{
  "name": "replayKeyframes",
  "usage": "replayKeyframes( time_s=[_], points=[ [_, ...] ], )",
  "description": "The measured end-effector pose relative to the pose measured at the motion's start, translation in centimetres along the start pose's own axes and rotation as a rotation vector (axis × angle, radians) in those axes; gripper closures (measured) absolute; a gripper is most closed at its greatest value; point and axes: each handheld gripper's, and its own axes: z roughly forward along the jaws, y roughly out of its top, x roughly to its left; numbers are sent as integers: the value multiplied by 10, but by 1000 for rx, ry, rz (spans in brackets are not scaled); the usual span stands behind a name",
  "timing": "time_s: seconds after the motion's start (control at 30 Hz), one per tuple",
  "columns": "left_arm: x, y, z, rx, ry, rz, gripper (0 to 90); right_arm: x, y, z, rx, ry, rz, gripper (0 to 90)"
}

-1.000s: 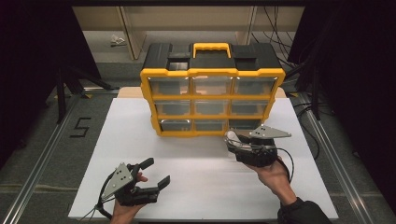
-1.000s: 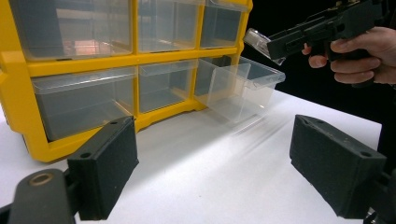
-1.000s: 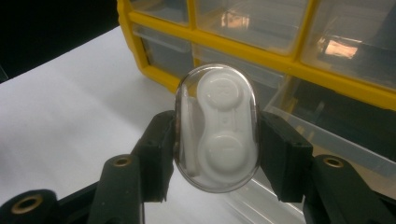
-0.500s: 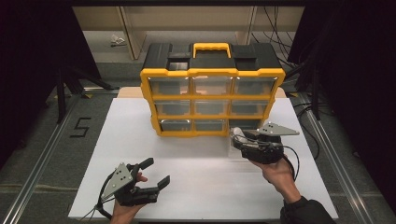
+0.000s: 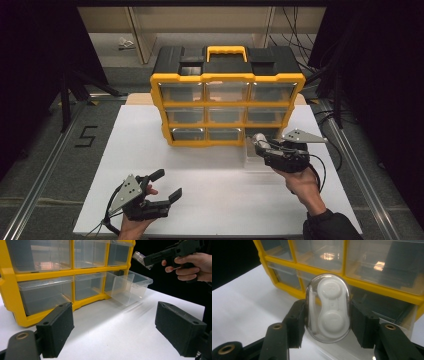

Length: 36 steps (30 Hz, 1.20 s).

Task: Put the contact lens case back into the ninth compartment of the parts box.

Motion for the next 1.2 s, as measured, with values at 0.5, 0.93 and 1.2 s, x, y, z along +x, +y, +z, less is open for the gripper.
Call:
replayKeyframes(
  time_s=[0.5,0.93,1.2],
  points=[
    [0,0,0,-2,-5,-1,150,-11,-2,-1,-3,-25,25,496],
    [0,0,0,-2,-4,4,150,-20,-5,0,-3,-44,48,496],
    [0,0,0,-3,-1,5,150,-23,-7,1,5,-51,58,496]
  ],
)
